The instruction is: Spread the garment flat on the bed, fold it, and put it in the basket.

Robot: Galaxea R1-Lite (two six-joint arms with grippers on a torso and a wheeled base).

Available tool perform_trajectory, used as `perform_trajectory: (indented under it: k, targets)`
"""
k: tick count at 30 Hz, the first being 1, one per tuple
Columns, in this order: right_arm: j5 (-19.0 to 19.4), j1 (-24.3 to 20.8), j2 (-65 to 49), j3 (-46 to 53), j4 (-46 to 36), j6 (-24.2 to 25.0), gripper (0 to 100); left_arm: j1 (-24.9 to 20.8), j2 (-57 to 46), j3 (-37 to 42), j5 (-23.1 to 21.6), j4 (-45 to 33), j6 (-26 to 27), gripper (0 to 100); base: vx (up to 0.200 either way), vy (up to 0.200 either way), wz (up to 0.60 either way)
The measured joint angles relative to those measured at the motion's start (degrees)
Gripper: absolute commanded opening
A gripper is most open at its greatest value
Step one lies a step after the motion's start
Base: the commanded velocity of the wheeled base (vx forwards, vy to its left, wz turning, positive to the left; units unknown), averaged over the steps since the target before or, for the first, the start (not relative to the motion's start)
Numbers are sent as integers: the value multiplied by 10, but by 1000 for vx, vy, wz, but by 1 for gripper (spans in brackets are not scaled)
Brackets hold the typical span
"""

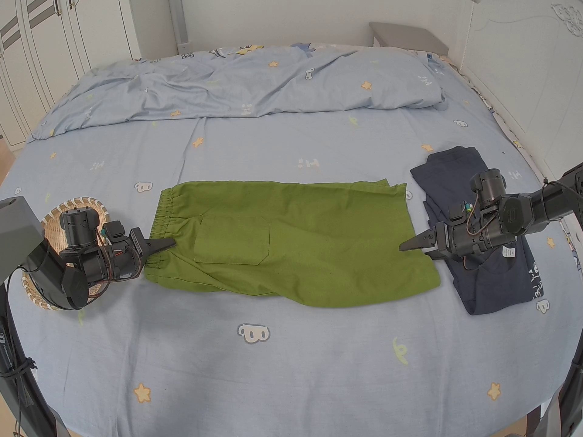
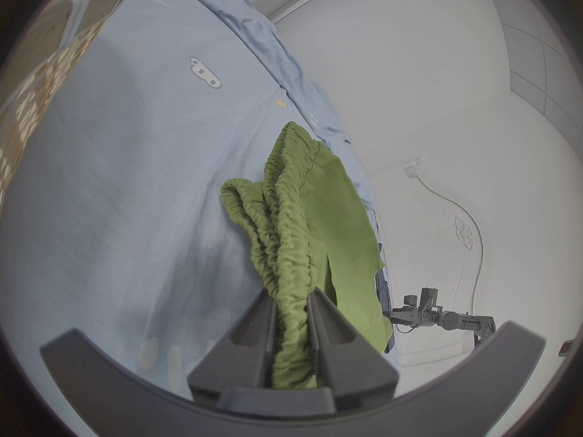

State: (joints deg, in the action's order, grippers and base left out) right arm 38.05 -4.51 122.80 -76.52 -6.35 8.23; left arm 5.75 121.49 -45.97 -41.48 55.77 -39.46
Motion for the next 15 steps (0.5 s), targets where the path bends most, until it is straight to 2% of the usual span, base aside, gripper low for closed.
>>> perform_trajectory:
  k: [11, 12, 15]
  targets:
    - [4, -38, 33, -20, 0, 1, 100, 0, 0, 3, 1, 1, 0, 0, 0, 0, 0]
    - [5, -40, 38, -25, 0, 1, 0, 0, 0, 3, 1, 1, 0, 0, 0, 0, 0]
    - [7, -43, 51, -37, -3, 3, 0, 0, 0, 3, 1, 1, 0, 0, 0, 0, 0]
